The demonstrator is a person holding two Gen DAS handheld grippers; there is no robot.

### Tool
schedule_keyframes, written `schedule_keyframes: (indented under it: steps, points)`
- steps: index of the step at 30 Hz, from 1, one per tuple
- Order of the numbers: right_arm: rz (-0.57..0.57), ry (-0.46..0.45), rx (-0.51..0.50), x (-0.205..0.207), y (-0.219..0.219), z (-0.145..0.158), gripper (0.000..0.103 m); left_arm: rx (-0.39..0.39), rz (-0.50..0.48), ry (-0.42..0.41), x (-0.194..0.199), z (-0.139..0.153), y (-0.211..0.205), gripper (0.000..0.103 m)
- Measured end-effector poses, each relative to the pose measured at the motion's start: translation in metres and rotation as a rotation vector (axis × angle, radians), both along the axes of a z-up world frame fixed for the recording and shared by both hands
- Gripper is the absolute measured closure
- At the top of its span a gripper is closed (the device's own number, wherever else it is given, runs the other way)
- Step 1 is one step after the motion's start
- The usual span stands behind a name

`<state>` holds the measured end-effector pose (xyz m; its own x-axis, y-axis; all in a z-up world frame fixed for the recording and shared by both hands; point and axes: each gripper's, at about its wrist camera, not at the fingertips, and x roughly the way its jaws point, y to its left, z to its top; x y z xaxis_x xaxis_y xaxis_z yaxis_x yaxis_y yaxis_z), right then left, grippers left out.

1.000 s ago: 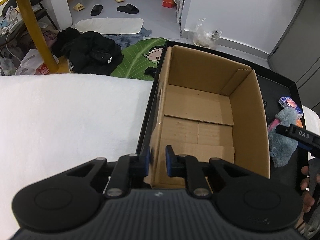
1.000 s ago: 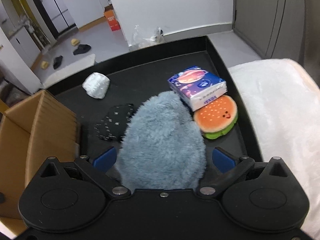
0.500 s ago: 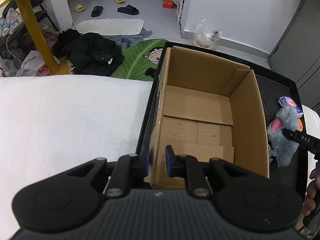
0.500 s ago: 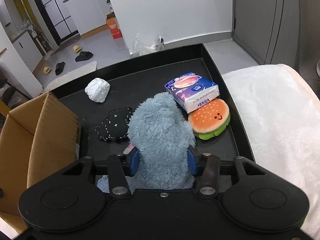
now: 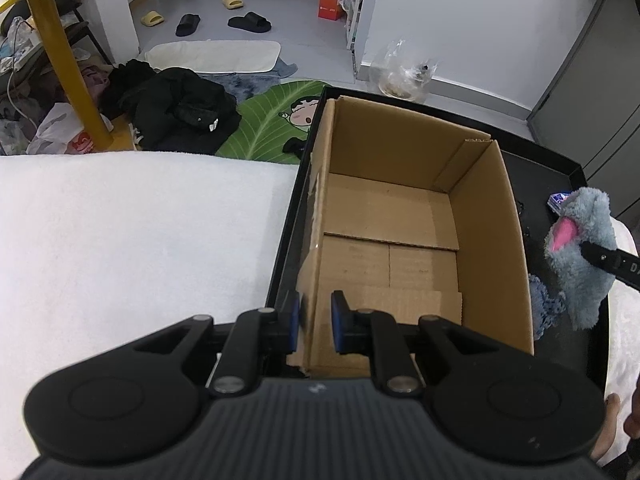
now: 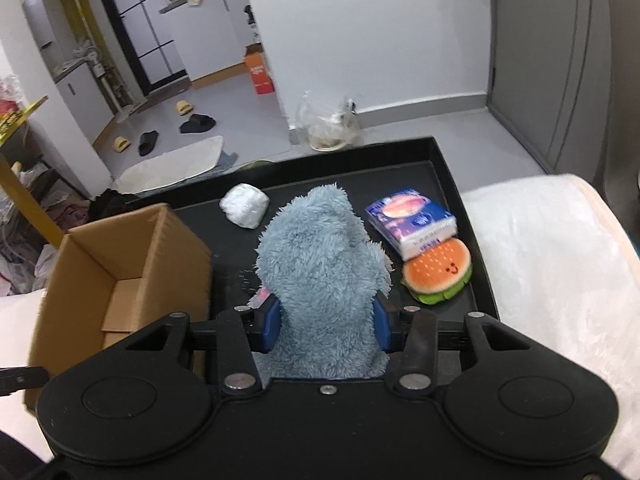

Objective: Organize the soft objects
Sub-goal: 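Lift the fluffy plush with the right gripper and release it into the box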

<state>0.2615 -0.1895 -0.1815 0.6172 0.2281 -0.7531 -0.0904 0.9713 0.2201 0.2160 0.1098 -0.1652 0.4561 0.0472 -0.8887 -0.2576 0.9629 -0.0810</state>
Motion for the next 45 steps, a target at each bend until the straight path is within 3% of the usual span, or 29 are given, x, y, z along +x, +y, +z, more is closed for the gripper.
schedule_keyframes:
  steps: [16,25,45]
  points:
    - [0.171,-0.098,0.007,-0.001,0.051,0.065,0.059,-0.031,-0.007,-0.036,0.005,-0.003,0.004,0.088]
    - [0.251,-0.085,0.013,0.005,0.095,0.065,0.058,-0.056,-0.003,-0.058,0.005,-0.005,0.011,0.095]
    - [0.323,0.032,0.02,0.022,0.169,0.038,0.054,-0.04,-0.019,-0.099,0.007,-0.012,0.011,0.096]
